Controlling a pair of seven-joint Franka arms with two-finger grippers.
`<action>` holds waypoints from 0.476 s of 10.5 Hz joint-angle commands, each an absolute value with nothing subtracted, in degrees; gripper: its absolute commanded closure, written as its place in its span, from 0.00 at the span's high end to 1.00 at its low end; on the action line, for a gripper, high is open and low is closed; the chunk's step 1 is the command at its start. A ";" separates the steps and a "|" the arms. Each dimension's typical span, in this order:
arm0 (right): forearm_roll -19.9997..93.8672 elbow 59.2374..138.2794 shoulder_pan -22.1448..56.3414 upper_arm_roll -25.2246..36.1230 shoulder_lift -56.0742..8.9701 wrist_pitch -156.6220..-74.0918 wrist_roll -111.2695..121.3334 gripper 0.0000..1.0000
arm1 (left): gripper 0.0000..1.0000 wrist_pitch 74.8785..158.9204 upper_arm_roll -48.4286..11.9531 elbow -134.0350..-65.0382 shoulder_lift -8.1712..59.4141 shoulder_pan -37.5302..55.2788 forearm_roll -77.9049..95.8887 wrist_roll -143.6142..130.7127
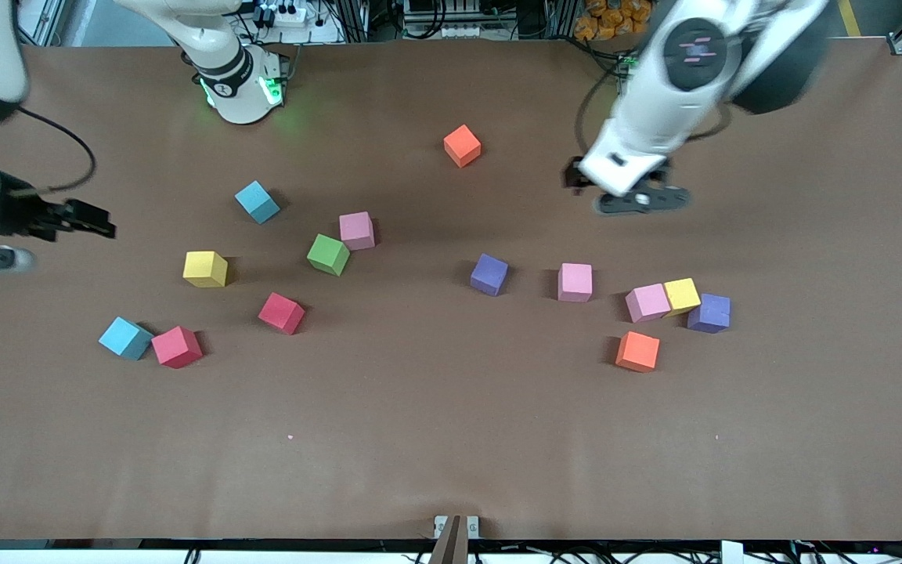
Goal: Form number 2 with 11 blocks
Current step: 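Reach the right gripper to the green cube while the left gripper reaches orange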
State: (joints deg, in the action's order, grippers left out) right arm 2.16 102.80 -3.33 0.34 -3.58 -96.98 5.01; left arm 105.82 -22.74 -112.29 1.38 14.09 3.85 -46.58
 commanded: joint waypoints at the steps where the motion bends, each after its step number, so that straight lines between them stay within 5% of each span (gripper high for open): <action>1: 2.99 112.20 -3.61 0.09 -2.11 -103.51 4.66 1.00 | 1.00 110.90 -22.85 -112.41 7.01 22.03 4.48 -68.29; 5: 2.64 121.54 2.25 -0.09 -2.55 -113.19 -6.35 1.00 | 1.00 115.13 -22.50 -112.50 15.63 31.71 4.74 -89.31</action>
State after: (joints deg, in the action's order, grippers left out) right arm 2.20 118.69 -1.77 0.15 -3.81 -110.80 0.31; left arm 113.81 -23.24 -113.03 13.45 29.23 3.92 -82.31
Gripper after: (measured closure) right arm 0.000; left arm 0.000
